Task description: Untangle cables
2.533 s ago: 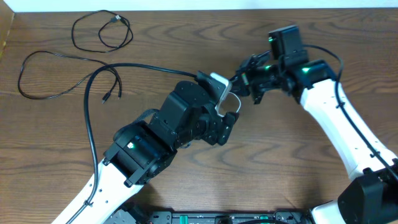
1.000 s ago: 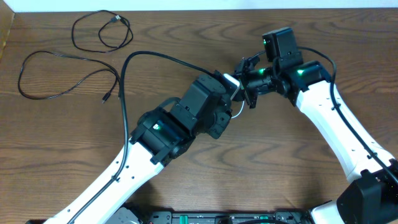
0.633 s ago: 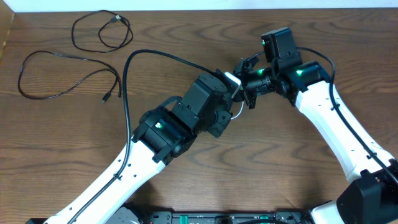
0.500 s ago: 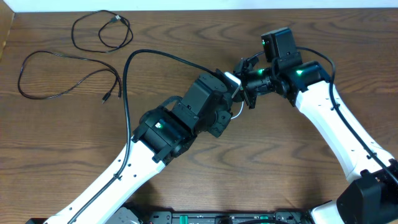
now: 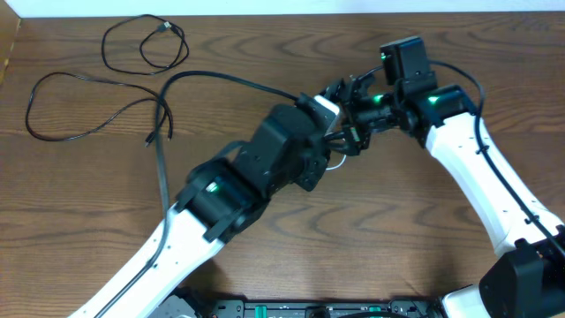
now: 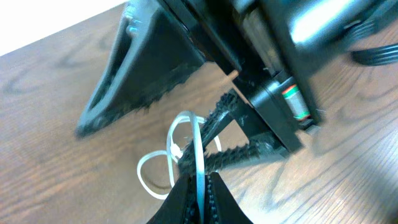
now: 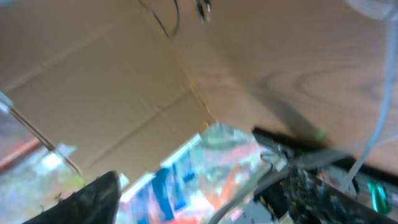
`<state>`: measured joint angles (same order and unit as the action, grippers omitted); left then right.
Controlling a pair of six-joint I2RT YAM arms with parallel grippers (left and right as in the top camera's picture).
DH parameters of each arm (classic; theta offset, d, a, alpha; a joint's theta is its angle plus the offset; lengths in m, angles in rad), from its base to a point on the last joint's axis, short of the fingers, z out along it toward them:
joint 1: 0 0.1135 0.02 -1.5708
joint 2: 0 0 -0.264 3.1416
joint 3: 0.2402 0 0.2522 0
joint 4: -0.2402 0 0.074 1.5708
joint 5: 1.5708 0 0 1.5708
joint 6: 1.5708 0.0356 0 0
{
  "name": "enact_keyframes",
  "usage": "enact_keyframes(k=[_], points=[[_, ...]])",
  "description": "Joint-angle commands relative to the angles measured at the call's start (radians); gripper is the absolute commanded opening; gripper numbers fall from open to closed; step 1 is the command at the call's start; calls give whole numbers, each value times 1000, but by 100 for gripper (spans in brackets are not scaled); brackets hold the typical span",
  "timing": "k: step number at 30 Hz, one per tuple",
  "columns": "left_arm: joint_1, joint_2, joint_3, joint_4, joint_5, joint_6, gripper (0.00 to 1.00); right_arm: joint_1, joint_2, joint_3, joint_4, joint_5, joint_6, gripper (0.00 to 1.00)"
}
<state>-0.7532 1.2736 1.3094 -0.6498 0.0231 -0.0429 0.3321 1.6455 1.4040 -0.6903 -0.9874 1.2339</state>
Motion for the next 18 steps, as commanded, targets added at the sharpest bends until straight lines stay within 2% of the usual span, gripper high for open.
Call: enact_keyframes(k=[1,3,8,11,18], points=[[26,-102,4,5,-41,-77,7,-65,2,1,-2,7,-125,94],[48,-130,4,0,-43,-127,7,-94,2,1,-2,16,-173,99],[101,-192,4,-13,-43,-268,7,-166,2,1,-8,45,-352,99],[170,-229,4,-24,-43,-381,7,-210,2,1,-93,89,-478,99],[280,-250,4,-98,-42,-524,8,-216,2,1,-186,225,-481,99]])
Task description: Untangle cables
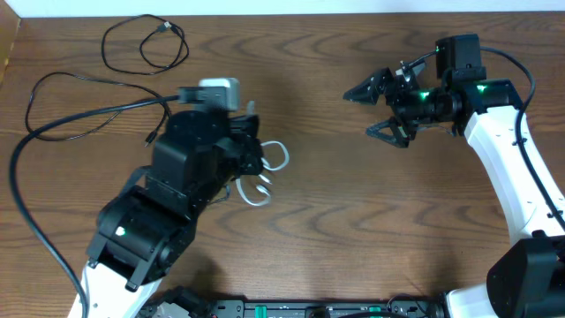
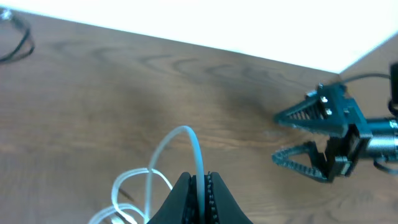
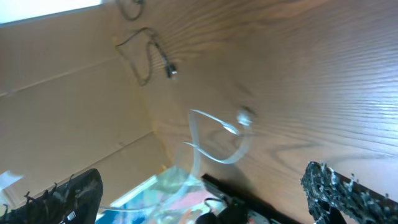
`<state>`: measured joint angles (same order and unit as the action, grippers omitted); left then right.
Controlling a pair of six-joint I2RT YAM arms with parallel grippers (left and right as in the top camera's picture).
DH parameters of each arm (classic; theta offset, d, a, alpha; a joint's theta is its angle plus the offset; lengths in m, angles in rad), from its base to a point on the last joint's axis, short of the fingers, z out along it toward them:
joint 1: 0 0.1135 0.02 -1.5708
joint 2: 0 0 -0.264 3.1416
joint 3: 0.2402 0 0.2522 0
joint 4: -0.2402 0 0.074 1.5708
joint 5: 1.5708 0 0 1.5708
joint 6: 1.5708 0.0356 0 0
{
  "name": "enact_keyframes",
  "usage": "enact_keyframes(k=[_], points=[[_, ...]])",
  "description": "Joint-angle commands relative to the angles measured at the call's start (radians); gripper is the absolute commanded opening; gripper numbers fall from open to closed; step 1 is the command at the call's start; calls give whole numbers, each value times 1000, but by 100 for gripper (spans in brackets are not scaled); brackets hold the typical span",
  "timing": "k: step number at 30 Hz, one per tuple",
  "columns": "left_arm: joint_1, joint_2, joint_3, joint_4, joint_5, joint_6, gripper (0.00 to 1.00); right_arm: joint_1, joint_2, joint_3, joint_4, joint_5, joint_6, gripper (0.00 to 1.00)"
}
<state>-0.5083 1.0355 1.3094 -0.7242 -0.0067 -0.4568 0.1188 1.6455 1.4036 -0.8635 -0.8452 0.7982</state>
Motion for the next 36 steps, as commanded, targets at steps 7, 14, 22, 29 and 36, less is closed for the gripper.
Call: enact_keyframes(k=[7,14,22,29,36], points=[[67,-9,4,-108,-13,-116,7,-3,2,2,-17,117,-45,99],[67,31,4,-211,-13,-90,8,21,2,2,-17,140,-67,99],[125,51,4,-232,-13,-141,8,40,2,2,-38,140,-82,99],[420,55,4,-281,-13,-147,7,40,2,2,-65,140,-128,99],[720,113,4,-289,-13,-124,7,40,2,2,-68,140,-134,99]])
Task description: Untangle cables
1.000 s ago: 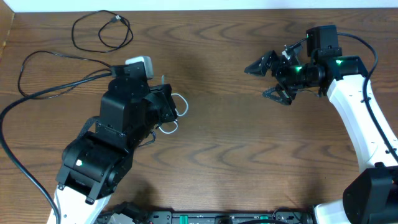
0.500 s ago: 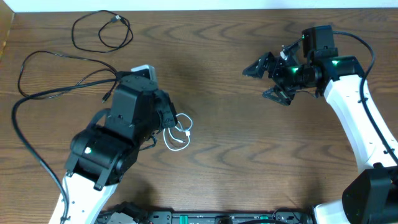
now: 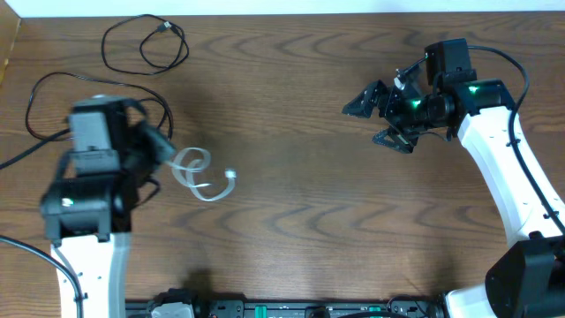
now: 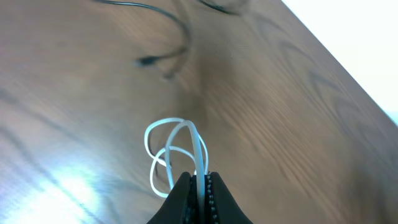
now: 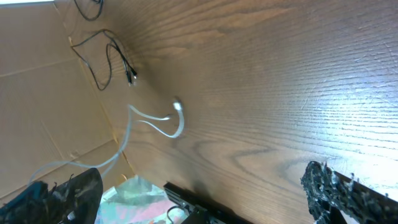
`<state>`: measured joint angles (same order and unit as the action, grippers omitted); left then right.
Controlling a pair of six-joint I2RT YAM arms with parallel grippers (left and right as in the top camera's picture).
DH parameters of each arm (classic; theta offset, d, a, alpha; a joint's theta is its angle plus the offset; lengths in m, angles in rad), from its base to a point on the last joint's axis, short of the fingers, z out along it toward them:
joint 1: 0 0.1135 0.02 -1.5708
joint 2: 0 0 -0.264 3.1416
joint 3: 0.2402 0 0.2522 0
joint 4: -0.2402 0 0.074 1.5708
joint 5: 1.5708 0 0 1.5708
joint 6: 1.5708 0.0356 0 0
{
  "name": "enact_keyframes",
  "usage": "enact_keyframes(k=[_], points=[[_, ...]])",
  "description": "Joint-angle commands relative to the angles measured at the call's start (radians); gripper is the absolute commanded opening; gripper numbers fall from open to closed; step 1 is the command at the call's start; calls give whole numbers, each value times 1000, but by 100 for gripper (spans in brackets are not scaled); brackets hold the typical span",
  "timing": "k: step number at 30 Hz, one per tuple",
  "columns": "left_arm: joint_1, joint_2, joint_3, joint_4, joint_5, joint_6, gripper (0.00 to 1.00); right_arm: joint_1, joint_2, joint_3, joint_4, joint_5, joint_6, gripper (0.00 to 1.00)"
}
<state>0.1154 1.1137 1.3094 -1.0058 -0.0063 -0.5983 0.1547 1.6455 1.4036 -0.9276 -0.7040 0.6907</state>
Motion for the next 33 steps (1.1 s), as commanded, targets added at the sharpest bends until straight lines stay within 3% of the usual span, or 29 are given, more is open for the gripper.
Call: enact_keyframes(k=[1,17,27,33], points=[[139,51,4,-7,-13,18,7,4,2,2,-3,-1,-27,99],[599,404,4,256,-21,18,7,4,2,2,0,51,-27,99],[771,581,4,394,-47,16,7,4,2,2,0,56,-26,99],[833,586,4,528,-70,32,7,4,2,2,0,85,-26,99]])
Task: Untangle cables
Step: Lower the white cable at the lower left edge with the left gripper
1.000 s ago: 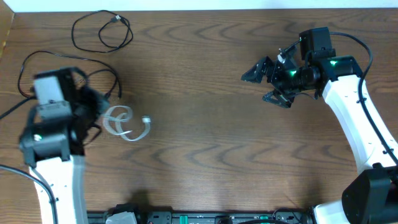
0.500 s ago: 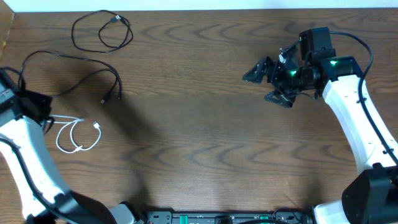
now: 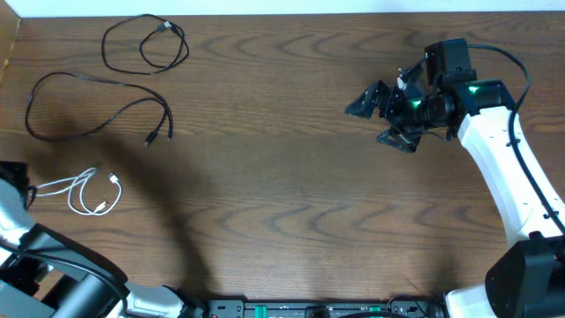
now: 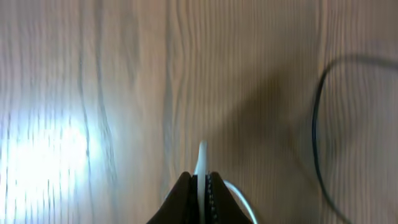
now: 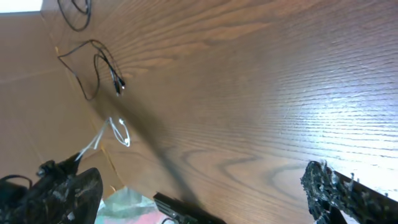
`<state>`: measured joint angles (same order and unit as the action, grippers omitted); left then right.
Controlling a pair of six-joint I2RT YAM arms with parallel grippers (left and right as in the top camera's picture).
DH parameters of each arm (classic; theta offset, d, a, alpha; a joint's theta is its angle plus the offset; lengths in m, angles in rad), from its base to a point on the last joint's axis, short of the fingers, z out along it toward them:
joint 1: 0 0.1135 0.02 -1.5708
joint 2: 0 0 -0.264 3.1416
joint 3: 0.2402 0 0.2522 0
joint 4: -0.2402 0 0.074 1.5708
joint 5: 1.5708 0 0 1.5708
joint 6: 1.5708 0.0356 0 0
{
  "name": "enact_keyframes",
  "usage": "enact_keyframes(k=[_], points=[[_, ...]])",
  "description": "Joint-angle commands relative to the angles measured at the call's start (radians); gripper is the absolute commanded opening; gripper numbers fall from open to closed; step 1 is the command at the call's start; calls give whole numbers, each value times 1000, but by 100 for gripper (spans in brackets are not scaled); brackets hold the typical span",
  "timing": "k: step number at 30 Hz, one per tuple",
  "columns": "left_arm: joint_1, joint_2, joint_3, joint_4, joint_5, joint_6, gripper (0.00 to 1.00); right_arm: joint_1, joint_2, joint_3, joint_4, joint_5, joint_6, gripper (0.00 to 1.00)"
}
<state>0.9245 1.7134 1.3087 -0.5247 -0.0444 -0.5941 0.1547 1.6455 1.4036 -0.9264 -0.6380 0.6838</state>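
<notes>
The white cable [image 3: 85, 193] lies in loose loops near the table's left edge, apart from the two black cables. My left gripper [image 4: 200, 182] is shut on one strand of the white cable [image 4: 202, 155], low over the wood; in the overhead view that arm is mostly off the left edge. A long black cable [image 3: 97, 110] and a smaller black loop [image 3: 146, 44] lie at the back left. My right gripper [image 3: 381, 111] hovers open and empty over the right half of the table, far from every cable.
A piece of the long black cable [image 4: 316, 124] curves along the right of the left wrist view, close to the held strand. Brown cardboard [image 5: 37, 106] borders the table's left side. The table's front edge carries a black rail [image 3: 291, 309].
My left gripper, still shut on the white cable, has moved from the left-centre of the table to its far left edge, and the cable went with it. The right gripper has barely shifted.
Both grippers met at the table's middle around the white cable. Then the right gripper stood open at the right, and the left held the cable at centre-left. The left arm carried it further left each time, and it now lies by the left edge.
</notes>
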Motion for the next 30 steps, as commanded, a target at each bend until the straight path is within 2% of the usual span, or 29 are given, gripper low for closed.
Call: enact_keyframes(k=[1,7,12,15,25,27,30], points=[[29,-21,5,73,-32,45,7,4,2,2,-1,25,-19,99],[23,-51,5,174,-89,227,8,4,2,2,0,38,-19,99],[23,-32,5,112,-378,259,7,4,2,2,1,38,-20,99],[23,-5,4,100,-436,324,7,4,2,2,2,38,-20,99],[23,85,4,115,-431,335,8,4,2,2,-9,38,-20,99],[23,107,4,135,-364,343,8,4,2,2,-8,45,-20,99],[21,122,4,179,-156,398,8,4,2,2,-8,71,-19,99]])
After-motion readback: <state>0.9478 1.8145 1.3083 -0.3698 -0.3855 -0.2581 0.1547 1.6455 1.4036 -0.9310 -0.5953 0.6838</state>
